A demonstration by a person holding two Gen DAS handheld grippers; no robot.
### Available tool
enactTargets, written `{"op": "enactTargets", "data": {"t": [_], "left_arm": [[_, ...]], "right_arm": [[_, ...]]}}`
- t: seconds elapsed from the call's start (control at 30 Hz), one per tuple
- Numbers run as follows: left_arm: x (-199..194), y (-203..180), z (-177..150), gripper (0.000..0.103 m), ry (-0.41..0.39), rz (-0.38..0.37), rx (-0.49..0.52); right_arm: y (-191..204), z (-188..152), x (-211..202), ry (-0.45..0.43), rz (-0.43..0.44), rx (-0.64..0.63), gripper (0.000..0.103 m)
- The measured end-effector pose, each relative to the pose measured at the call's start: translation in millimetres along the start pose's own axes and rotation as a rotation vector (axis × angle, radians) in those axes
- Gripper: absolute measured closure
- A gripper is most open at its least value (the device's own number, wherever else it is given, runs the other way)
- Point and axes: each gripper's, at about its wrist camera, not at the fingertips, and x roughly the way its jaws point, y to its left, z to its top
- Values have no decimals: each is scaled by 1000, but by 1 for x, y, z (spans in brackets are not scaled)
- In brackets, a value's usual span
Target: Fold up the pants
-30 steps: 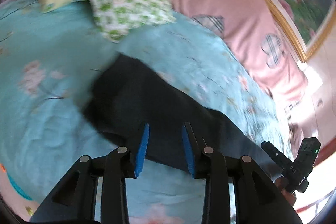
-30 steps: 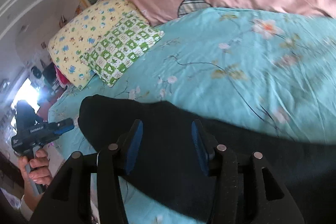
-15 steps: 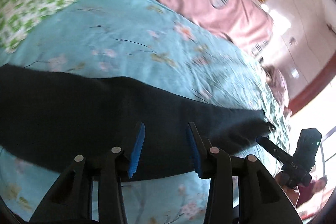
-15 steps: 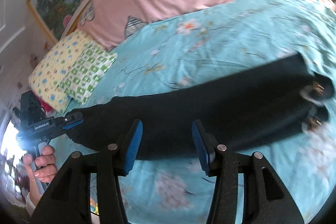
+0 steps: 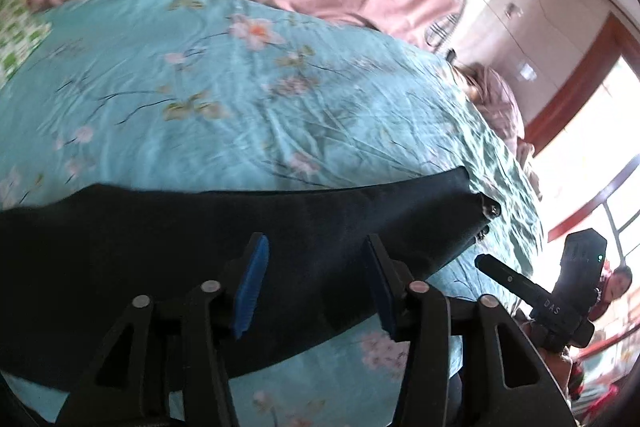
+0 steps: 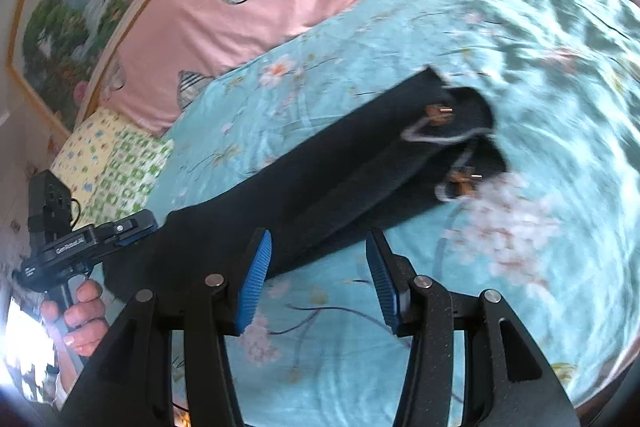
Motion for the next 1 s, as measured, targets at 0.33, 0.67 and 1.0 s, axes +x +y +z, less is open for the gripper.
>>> {"op": "enactTargets", "data": {"t": [0.33, 0.67, 1.0], "left_arm": [[64, -48, 35, 48, 133, -102, 170], [145, -97, 67, 48, 300, -195, 281], [201, -148, 82, 50, 421, -248, 379]], "right_arm": [[-36, 9, -1, -35, -52, 186, 41], [-63, 20, 6, -91, -40, 339, 41], [-83, 18, 8, -116, 41, 348, 91]]}}
